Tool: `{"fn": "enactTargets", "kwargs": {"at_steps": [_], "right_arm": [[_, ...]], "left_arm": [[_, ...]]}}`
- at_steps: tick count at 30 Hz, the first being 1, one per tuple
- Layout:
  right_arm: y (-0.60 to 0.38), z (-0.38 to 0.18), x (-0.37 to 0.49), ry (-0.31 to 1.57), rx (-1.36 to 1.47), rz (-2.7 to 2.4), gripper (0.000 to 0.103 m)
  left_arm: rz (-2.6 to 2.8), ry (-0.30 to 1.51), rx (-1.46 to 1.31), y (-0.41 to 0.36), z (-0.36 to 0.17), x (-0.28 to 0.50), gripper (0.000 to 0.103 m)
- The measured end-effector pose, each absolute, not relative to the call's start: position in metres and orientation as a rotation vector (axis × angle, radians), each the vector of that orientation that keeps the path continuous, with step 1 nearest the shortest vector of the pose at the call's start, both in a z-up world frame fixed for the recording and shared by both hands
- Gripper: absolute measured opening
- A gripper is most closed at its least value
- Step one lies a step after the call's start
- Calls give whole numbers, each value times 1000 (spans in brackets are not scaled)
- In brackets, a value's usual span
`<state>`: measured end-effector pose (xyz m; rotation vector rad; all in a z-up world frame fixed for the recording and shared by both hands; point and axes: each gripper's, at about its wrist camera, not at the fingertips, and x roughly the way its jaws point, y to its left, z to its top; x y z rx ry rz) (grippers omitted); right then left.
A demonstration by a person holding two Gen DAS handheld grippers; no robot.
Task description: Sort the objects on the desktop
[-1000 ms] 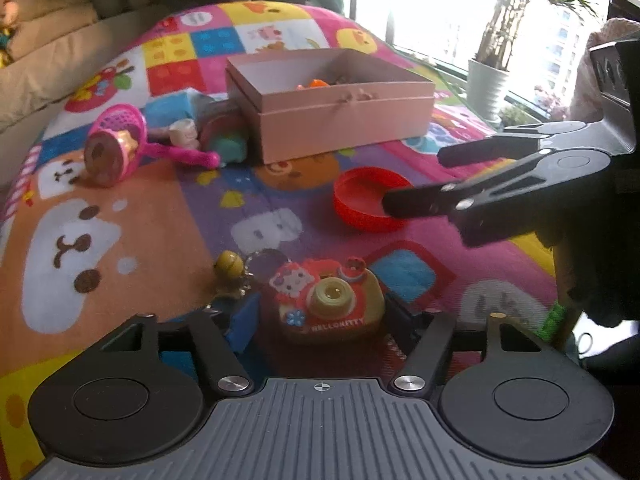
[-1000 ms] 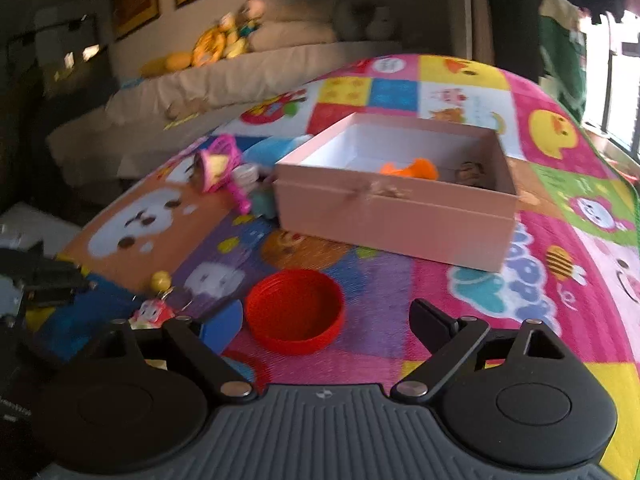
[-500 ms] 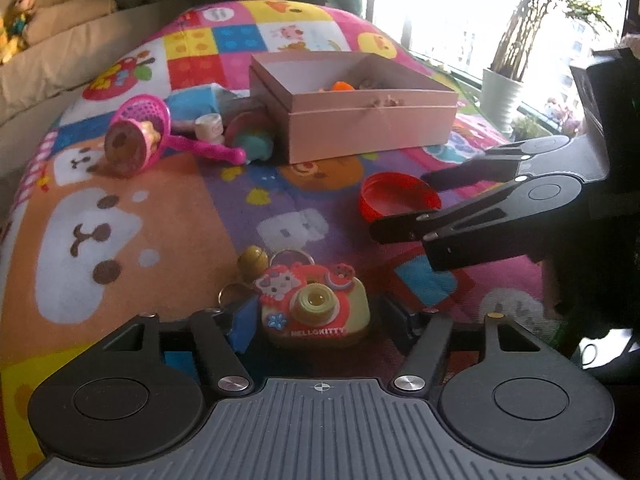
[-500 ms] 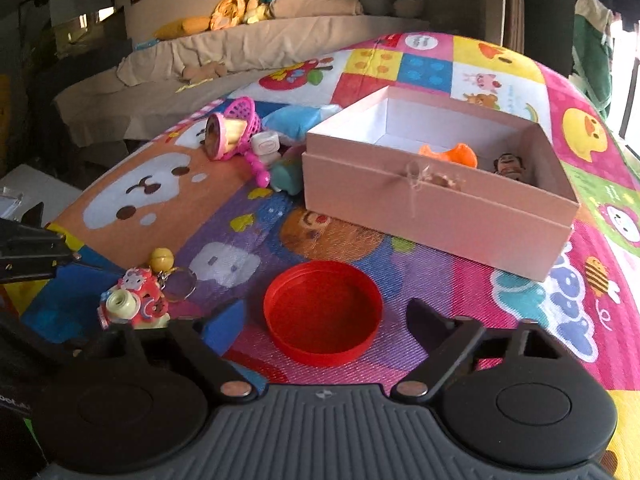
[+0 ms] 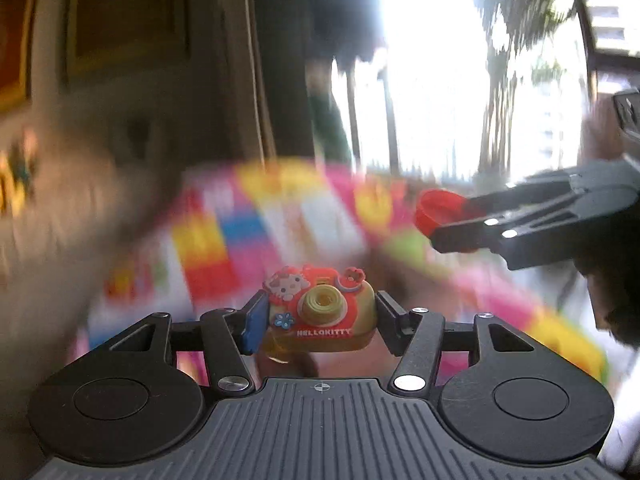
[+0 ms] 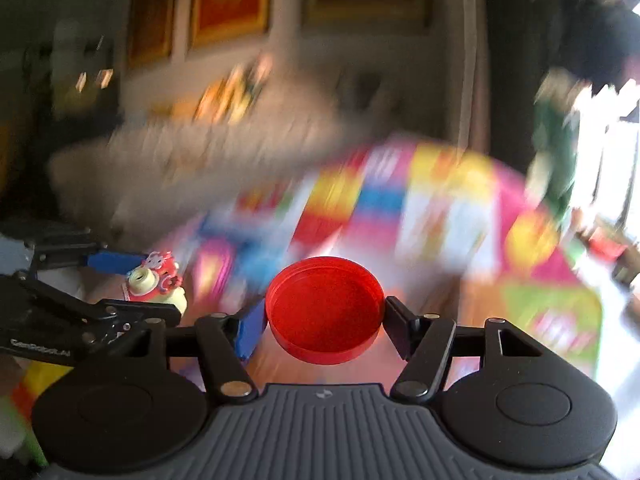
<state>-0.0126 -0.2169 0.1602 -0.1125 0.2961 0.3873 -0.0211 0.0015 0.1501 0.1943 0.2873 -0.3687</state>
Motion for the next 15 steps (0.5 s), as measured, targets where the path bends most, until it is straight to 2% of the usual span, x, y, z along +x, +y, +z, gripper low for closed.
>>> {"fn": "enactTargets", "kwargs": {"at_steps": [2,5,11,15], "right_arm": [[-221,178,1,227,-139,313,64],[-223,181,38,255,-157,252,64],[-217,125,102,493,-188,240,64],[-213,90,127,631,-158,253,64]], "left_arm": [[-364,205,189,-9,167,3,61],[-387,199,149,-25,173,51,61],[-423,383,88,-50,135,134,61],[-429,493,93,-56,96,154,61]]}}
